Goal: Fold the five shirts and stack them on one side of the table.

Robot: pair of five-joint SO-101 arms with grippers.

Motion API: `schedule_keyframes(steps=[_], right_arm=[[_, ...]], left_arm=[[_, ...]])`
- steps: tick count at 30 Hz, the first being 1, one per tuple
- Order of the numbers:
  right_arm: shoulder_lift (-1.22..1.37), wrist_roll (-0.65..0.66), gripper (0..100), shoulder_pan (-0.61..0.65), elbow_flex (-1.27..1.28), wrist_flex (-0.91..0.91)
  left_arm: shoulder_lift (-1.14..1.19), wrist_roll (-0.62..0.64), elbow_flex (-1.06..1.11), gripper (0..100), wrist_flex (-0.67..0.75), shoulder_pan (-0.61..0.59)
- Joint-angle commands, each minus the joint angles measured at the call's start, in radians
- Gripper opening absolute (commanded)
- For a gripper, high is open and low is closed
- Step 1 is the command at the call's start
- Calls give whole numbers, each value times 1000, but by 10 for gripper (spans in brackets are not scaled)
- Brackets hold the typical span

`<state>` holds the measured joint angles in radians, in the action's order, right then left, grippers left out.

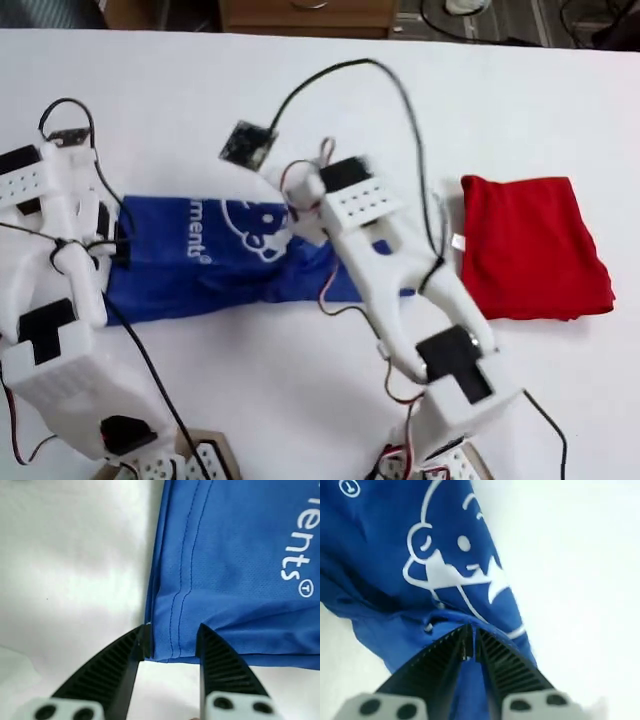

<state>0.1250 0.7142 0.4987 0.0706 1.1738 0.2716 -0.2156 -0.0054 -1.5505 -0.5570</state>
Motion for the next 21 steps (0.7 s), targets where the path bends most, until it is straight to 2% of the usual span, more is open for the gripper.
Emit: schedule_keyframes(steps=[1, 4, 6, 14, 21], right_arm=[[-105, 0, 22, -10, -40, 136], [-111, 2, 22, -4, -40, 232], [-110, 2, 22, -4, -20, 229], [-62, -8, 22, 71, 147, 4], [77, -9, 22, 88, 160, -113]], left_arm=[[-6, 2, -12, 180, 6, -5], [-6, 2, -12, 180, 8, -5], [-6, 2, -12, 180, 17, -3], [-6, 2, -7, 180, 15, -8], [-11, 2, -4, 180, 11, -9]])
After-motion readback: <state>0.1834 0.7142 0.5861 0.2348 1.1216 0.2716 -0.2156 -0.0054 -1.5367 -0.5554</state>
